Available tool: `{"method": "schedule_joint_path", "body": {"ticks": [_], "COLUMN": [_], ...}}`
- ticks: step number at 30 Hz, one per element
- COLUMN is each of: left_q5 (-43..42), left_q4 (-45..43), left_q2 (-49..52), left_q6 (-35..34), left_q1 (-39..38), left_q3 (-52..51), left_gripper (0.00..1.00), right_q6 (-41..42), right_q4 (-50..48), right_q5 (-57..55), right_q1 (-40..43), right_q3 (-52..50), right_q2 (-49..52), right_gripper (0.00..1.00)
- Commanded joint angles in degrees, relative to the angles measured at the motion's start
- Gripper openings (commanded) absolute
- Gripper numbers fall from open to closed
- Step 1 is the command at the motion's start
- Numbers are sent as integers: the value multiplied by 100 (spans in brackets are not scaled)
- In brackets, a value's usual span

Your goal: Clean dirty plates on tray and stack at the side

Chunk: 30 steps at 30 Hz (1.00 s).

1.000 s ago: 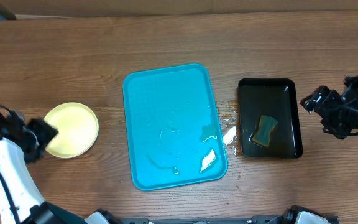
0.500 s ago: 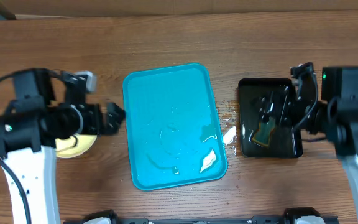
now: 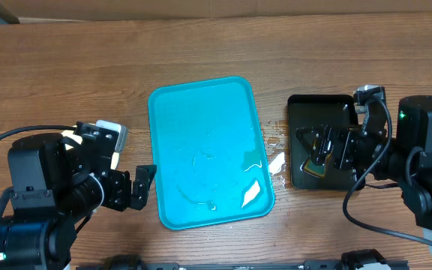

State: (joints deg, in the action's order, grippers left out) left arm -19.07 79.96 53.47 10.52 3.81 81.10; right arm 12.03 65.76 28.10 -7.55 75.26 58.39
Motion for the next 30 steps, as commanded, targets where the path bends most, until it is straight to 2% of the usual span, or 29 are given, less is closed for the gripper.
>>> {"method": "schedule_joint_path", "body": {"ticks": [1, 8, 15, 19, 23, 30], "left_q5": [157, 157, 157, 157, 157, 157], "left_q4": [-17, -11, -9, -11, -9, -11], "left_q2": [90, 197, 278, 278, 278, 278], "left_q6": [85, 85, 85, 85, 85, 85], "left_q1": [-20, -20, -20, -20, -20, -20], "left_q3": [76, 76, 76, 76, 76, 76], "left_gripper": [100, 100, 100, 100, 100, 100], "right_q6": [37, 37, 33, -7, -57, -1174], "right_q4": [-7, -9, 4, 208, -11, -1475], "right_q5": [4, -2, -52, -669, -1718, -1867], "right_q1": [-26, -50, -96, -96, -94, 96], "right_q3": [127, 127, 120, 120, 59, -1349], "right_q2": [59, 258, 35, -496, -1279, -2549], "right_gripper": [100, 100, 100, 100, 100, 100]}}
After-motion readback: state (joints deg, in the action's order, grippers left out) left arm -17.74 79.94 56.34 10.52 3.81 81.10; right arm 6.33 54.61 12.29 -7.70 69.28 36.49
